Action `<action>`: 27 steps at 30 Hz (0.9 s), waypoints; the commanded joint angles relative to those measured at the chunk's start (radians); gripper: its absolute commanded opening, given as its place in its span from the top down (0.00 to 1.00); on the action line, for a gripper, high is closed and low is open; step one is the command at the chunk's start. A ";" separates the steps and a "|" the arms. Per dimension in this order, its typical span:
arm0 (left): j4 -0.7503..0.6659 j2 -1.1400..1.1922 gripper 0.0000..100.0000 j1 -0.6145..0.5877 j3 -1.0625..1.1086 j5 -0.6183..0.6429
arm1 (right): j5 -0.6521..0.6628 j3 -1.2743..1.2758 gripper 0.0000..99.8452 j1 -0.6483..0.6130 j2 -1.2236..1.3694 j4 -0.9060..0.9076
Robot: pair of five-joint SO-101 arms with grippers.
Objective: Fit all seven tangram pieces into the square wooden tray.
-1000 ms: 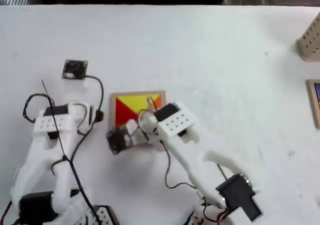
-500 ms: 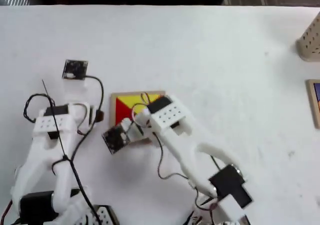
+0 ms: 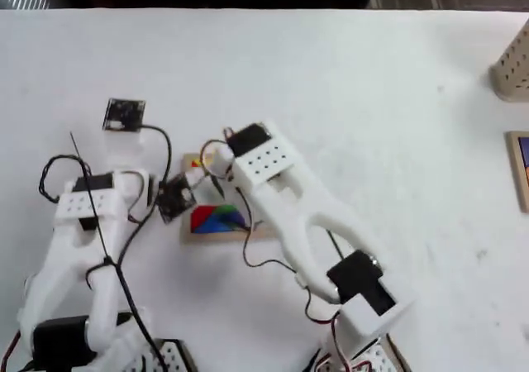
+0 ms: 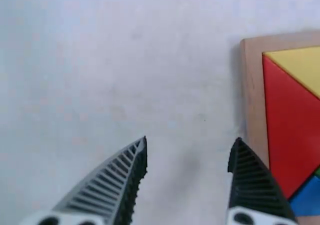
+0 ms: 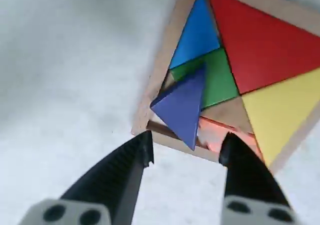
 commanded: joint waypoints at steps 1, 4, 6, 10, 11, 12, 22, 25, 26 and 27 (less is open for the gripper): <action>-0.017 -0.030 0.73 -0.007 -0.009 -0.003 | -0.146 -0.107 0.82 -0.031 -0.008 0.053; -0.017 -0.030 0.73 -0.007 -0.009 -0.003 | -0.325 -0.124 0.95 -0.038 -0.024 0.047; -0.017 -0.030 0.73 -0.007 -0.009 -0.003 | -0.459 -0.117 0.98 -0.031 -0.053 0.018; -0.017 -0.030 0.73 -0.007 -0.009 -0.003 | -0.709 -0.043 0.98 -0.013 -0.117 -0.071; -0.017 -0.030 0.73 -0.008 -0.009 -0.003 | -0.786 -0.011 0.98 -0.010 -0.137 -0.110; -0.017 -0.030 0.73 -0.008 -0.009 -0.003 | -0.873 0.028 0.98 0.002 -0.159 -0.150; -0.017 -0.030 0.73 -0.008 -0.009 -0.003 | -1.465 0.585 0.98 0.081 -0.348 -0.624; -0.017 -0.030 0.73 -0.008 -0.011 -0.003 | -1.475 0.661 0.98 0.077 -0.438 -0.661; -0.017 -0.030 0.73 -0.008 -0.011 -0.003 | -1.475 0.678 0.98 0.077 -0.478 -0.664; -0.017 -0.030 0.73 -0.008 -0.011 -0.003 | -1.473 0.694 0.98 0.074 -0.521 -0.664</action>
